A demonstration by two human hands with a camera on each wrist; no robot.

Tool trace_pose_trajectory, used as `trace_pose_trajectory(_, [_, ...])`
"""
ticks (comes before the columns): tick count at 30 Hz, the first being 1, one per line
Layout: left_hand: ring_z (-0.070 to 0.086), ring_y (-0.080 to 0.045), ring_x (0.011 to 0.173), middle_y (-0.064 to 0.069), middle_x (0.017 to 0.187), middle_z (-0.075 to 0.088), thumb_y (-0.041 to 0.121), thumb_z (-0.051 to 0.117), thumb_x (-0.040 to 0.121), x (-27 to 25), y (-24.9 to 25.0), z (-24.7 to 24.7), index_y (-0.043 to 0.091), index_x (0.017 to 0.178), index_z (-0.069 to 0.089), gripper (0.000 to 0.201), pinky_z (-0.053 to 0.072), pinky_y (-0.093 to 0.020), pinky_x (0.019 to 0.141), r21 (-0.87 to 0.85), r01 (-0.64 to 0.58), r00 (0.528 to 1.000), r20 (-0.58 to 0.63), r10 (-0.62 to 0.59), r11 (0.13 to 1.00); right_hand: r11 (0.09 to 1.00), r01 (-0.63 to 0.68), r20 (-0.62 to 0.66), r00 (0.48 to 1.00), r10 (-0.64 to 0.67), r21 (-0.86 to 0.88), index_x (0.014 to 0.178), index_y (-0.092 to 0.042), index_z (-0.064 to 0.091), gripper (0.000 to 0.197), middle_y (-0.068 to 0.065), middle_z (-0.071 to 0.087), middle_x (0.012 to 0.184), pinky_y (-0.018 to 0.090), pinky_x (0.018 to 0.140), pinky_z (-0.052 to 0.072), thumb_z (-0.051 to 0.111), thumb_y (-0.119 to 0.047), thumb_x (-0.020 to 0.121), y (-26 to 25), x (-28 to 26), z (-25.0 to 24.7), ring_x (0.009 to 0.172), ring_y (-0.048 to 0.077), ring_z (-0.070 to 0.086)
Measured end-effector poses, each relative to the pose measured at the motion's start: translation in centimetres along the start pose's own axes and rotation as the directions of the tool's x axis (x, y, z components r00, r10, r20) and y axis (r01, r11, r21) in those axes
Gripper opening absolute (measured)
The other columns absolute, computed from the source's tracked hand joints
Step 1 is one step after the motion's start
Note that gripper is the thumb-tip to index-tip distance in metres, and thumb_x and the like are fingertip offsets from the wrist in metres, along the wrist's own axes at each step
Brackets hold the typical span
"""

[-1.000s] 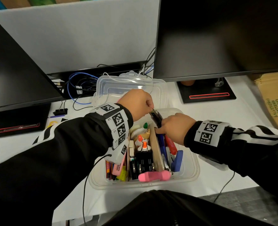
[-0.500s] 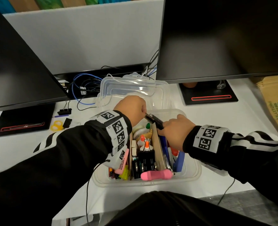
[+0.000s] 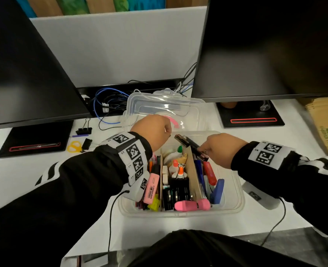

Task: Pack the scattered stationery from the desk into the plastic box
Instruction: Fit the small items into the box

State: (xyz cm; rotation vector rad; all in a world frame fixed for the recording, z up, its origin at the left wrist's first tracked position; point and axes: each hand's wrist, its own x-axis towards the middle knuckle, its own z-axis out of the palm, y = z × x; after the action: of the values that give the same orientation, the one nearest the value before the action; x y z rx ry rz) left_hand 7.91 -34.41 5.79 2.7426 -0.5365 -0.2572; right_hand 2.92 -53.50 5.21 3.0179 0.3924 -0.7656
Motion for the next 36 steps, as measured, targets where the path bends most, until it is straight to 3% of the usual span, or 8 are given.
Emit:
trace_pose_trajectory(3, [0.058,-0.015,0.088,0.011,0.082,0.054,0.018,0.054,0.088,-1.3,-1.3,-1.4,0.021,0.092,0.068,0.015,0.046,-0.026,0.077,-0.03,0.02,0.999,-0.026,-0.021,0.999,0.999,-0.019,-0.031,0.999,0.02,0.042,0.125,-0.029,0.059,0.034,0.0,0.061,0.113,0.023,0.082,0.039,0.042,-0.027,0.096,-0.3,-0.5,-1.0,0.098,0.017,0.053])
trace_pose_trajectory(6, [0.055,-0.011,0.083,0.017,0.073,0.049,0.02,0.056,0.088,-3.0,-3.4,-2.9,0.021,0.091,0.069,0.013,0.047,-0.027,0.079,-0.073,0.043,0.994,-0.094,-0.05,0.996,1.0,-0.03,0.055,0.998,0.029,0.008,0.127,-0.029,0.058,0.034,-0.003,0.06,0.119,0.022,0.087,0.039,0.046,-0.036,0.095,-1.5,-1.6,-2.3,0.105,0.015,0.054])
trace_pose_trajectory(13, [0.06,-0.017,0.084,0.006,0.088,0.063,0.023,0.059,0.086,-7.1,-11.6,-5.0,0.023,0.087,0.069,0.011,0.052,-0.034,0.08,-0.119,0.254,0.96,-0.087,-0.265,0.96,0.999,-0.023,-0.023,0.999,0.023,0.037,0.126,-0.034,0.056,0.037,-0.009,0.057,0.124,0.02,0.088,0.035,0.049,-0.045,0.091,-8.5,-2.5,-5.9,0.113,0.012,0.05])
trace_pose_trajectory(18, [0.061,-0.02,0.088,0.003,0.088,0.065,0.021,0.059,0.084,-10.1,-17.4,-5.3,0.023,0.085,0.069,0.01,0.05,-0.032,0.081,-0.086,0.336,0.94,-0.03,-0.34,0.938,0.979,0.005,-0.135,0.991,0.023,0.205,0.121,-0.032,0.059,0.038,-0.016,0.047,0.081,0.019,0.07,0.032,0.057,-0.047,0.086,-14.9,-1.3,-7.6,0.084,0.007,0.044])
trace_pose_trajectory(23, [0.059,-0.019,0.092,0.0,0.099,0.063,0.021,0.062,0.086,-12.5,-22.3,-3.6,0.023,0.092,0.067,0.009,0.046,-0.026,0.079,-0.127,0.394,0.919,0.032,-0.393,0.91,0.936,0.039,-0.205,0.978,0.036,0.35,0.118,-0.025,0.06,0.034,-0.014,0.047,0.081,0.017,0.074,0.029,0.058,-0.039,0.087,-21.2,0.9,-6.8,0.083,0.007,0.045])
trace_pose_trajectory(28, [0.055,-0.017,0.097,-0.001,0.108,0.057,0.023,0.058,0.088,-13.2,-25.7,-0.5,0.023,0.106,0.063,0.019,0.041,-0.023,0.084,-0.089,0.364,0.926,0.136,-0.351,0.927,0.939,-0.003,-0.111,0.993,0.044,0.343,0.123,-0.013,0.053,0.029,0.006,0.058,0.124,0.025,0.091,0.039,0.048,-0.019,0.095,-27.2,4.0,-3.3,0.113,0.023,0.053])
trace_pose_trajectory(32, [0.056,-0.018,0.099,-0.003,0.111,0.056,0.02,0.058,0.089,-13.1,-26.2,2.7,0.022,0.111,0.062,0.023,0.044,-0.028,0.091,-0.141,0.351,0.924,0.215,-0.317,0.926,0.927,-0.126,0.082,0.991,0.103,0.352,0.129,-0.006,0.044,0.035,0.012,0.052,0.13,0.029,0.096,0.039,0.045,-0.02,0.097,-30.1,6.5,0.9,0.12,0.026,0.05])
trace_pose_trajectory(36, [0.055,-0.019,0.107,-0.005,0.12,0.051,0.015,0.053,0.089,-12.7,-26.1,4.8,0.021,0.123,0.057,0.035,0.041,-0.026,0.096,-0.167,0.274,0.939,0.258,-0.226,0.947,0.819,-0.34,0.235,0.937,0.256,0.462,0.123,-0.004,0.044,0.045,0.013,0.056,0.123,0.031,0.085,0.045,0.056,-0.033,0.092,-31.2,8.7,4.8,0.112,0.028,0.056])
